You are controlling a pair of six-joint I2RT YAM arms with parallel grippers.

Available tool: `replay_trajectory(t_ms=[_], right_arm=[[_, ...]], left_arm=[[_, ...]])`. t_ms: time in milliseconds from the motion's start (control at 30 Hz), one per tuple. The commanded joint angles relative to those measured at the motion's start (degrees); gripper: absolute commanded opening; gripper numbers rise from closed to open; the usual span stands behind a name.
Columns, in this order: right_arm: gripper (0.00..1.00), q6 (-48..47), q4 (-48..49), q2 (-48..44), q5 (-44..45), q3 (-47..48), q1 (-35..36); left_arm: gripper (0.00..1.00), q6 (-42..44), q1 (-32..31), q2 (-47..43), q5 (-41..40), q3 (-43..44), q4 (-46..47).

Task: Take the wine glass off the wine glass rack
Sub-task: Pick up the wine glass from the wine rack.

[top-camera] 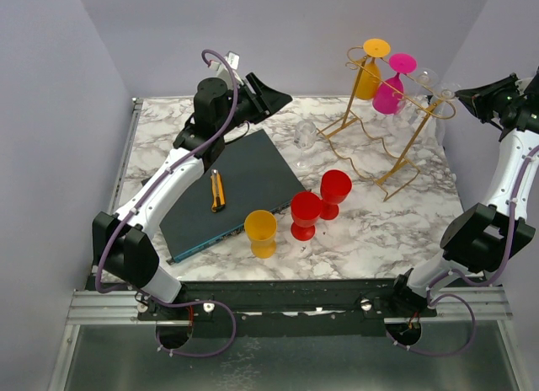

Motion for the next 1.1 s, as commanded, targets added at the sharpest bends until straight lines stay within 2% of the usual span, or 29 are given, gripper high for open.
replay_trajectory(t_ms=[0, 300, 667, 1067], right_arm=[[0.02, 1.8, -0.6, -0.3, -0.3, 1.2, -0.4], [0.00, 8.8, 3.6, -2.5, -1.5, -1.7, -0.9], [0.00, 11.5, 5.3, -6.4, 1.2, -4.3, -3.3], [0.00, 14.6, 11.6, -4.7, 1.4, -5.1, -3.4]], left_arm=[[0.49, 1.0, 0.3, -2.2, -1.3, -0.4, 0.2], [0.49, 0.6, 0.4, -2.4, -1.4, -0.4, -0.1], [0.49, 0.4, 0.4, -2.7, -1.7, -0.4, -0.2], [0.48, 0.6, 0.4, -2.9, -1.8, -0.4, -0.4]])
